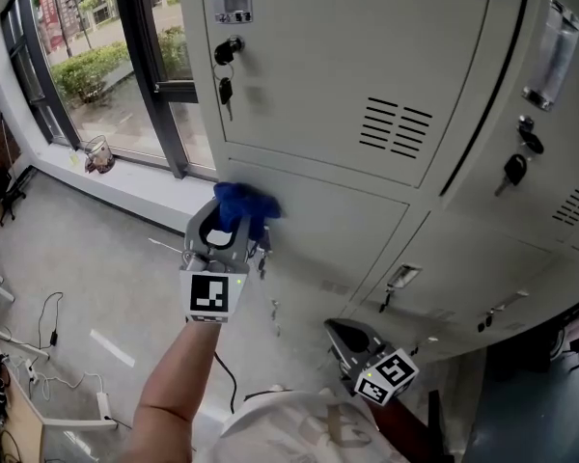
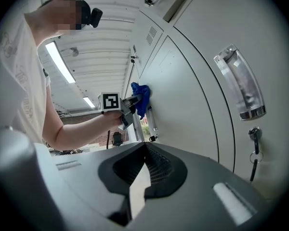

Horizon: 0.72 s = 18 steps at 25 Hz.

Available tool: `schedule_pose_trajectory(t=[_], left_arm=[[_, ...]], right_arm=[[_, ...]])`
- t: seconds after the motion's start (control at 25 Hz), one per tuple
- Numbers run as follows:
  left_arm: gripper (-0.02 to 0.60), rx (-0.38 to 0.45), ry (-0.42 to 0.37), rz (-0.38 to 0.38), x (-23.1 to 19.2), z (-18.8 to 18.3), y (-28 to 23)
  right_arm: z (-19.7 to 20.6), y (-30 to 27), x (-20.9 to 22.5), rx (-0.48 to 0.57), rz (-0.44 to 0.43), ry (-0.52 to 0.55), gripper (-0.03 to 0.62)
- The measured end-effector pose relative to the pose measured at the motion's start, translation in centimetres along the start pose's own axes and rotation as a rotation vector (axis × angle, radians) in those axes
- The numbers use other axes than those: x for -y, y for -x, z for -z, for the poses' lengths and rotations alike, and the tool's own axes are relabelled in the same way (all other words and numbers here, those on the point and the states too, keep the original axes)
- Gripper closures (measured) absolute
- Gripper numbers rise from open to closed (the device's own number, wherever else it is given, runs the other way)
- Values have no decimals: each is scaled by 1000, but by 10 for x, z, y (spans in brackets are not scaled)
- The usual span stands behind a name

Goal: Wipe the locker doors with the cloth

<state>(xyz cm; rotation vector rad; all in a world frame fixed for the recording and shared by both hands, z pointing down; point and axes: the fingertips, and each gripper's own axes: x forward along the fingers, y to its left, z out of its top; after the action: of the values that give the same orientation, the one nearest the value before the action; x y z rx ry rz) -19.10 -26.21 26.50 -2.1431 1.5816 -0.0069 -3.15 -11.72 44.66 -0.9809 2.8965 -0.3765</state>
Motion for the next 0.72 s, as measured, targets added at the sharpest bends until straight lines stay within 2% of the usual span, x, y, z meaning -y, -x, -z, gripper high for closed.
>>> schedule_pose_trajectory(t=[0.16,0.36,0.56,0.72], left_arm=[[460,-60,8,-59,-17,21,4],[466,-63,2,-92,-12,25,6],[468,-71,-8,-91,2,27,6],[468,-58,50,-81,18,27,6]], right_arm=[[3,-1,3,-7,6,-8,586],[4,-2,7,1,9,-36,586],[3,-5,9,2,4,-30,586],[2,-6,9,0,0,-27,586]])
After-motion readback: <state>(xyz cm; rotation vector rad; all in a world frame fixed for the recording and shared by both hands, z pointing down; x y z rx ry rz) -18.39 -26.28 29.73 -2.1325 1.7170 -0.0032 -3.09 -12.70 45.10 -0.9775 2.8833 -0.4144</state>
